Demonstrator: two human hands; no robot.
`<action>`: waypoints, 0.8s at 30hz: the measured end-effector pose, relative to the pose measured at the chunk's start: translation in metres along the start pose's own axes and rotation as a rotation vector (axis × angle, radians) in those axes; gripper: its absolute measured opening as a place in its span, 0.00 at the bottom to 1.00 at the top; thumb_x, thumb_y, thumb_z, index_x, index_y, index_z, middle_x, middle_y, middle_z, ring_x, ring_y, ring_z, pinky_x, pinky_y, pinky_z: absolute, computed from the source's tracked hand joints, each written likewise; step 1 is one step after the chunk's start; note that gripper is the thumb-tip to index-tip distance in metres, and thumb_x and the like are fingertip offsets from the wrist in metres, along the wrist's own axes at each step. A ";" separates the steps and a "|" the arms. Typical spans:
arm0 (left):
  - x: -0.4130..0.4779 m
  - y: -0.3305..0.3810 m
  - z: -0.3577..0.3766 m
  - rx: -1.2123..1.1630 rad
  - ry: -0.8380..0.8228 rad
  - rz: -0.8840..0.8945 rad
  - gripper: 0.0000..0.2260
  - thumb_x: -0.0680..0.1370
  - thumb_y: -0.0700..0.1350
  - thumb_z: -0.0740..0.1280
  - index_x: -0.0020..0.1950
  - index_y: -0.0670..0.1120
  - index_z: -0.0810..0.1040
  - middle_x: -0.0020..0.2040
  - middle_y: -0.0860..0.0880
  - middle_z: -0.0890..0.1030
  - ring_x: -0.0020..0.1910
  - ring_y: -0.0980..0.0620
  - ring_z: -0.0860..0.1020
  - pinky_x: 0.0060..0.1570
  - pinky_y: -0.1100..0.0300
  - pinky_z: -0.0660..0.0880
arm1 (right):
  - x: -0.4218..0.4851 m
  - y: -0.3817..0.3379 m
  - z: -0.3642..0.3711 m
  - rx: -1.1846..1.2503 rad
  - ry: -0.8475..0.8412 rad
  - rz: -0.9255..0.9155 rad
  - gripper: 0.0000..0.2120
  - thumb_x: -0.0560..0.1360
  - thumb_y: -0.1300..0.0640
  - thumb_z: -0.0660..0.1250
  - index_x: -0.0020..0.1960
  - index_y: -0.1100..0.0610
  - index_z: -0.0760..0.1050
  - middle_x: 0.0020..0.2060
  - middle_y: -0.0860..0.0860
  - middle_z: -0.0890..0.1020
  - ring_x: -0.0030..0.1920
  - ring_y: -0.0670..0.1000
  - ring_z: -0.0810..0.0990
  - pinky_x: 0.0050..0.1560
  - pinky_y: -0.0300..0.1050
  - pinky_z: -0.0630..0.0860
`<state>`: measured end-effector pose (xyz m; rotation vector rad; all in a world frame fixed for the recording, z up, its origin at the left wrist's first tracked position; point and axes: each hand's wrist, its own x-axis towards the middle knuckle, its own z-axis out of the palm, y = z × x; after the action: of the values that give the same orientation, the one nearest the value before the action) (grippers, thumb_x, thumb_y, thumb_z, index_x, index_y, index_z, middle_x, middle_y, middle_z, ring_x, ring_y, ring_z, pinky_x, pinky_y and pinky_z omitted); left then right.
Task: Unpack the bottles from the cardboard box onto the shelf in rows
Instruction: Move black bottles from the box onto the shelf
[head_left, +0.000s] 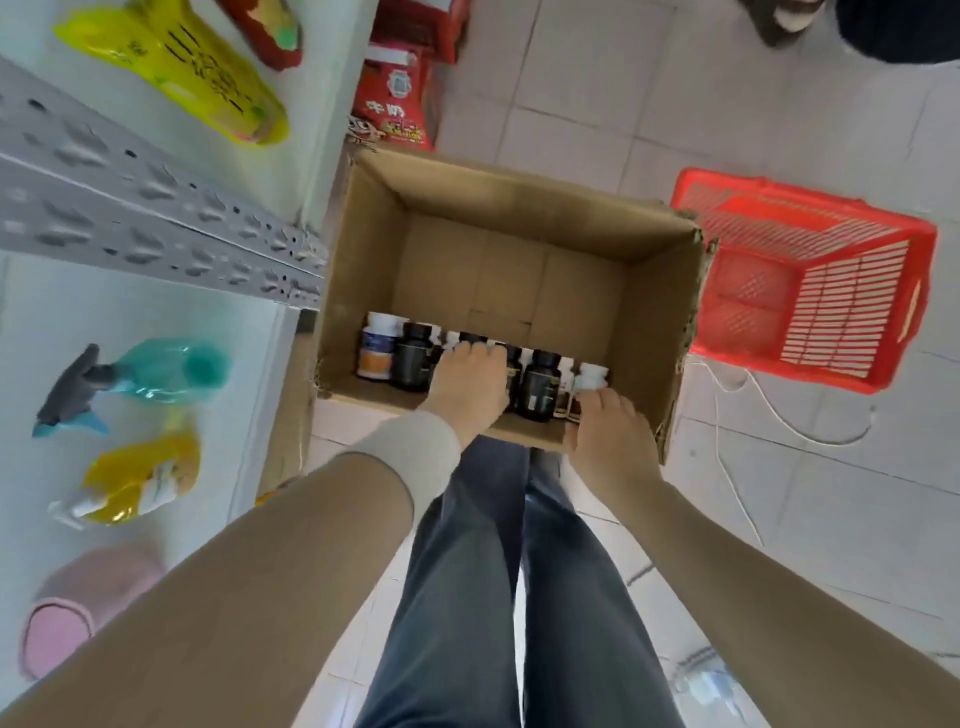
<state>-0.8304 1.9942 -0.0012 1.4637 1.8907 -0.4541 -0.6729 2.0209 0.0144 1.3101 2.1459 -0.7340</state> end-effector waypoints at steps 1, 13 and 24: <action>0.015 -0.002 0.005 0.004 0.008 0.015 0.17 0.78 0.47 0.62 0.64 0.42 0.69 0.62 0.42 0.74 0.63 0.43 0.71 0.60 0.52 0.68 | 0.014 0.001 0.005 0.072 -0.032 0.062 0.18 0.80 0.51 0.56 0.67 0.57 0.66 0.63 0.54 0.74 0.63 0.54 0.73 0.61 0.45 0.72; 0.113 -0.021 0.049 0.066 -0.105 0.077 0.25 0.78 0.61 0.55 0.64 0.43 0.71 0.61 0.42 0.76 0.65 0.42 0.67 0.63 0.50 0.63 | 0.115 0.002 0.065 0.553 -0.235 0.418 0.32 0.70 0.46 0.72 0.66 0.61 0.64 0.59 0.57 0.76 0.60 0.56 0.76 0.51 0.46 0.74; 0.071 -0.024 0.027 -0.401 0.095 0.126 0.23 0.73 0.59 0.67 0.62 0.45 0.75 0.59 0.47 0.76 0.62 0.48 0.70 0.61 0.56 0.68 | 0.077 0.015 0.045 0.766 -0.103 0.462 0.22 0.71 0.48 0.70 0.59 0.60 0.74 0.54 0.55 0.80 0.49 0.50 0.77 0.45 0.40 0.71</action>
<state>-0.8536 2.0194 -0.0729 1.3390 1.8178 0.0551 -0.6831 2.0447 -0.0722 1.9894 1.4096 -1.4425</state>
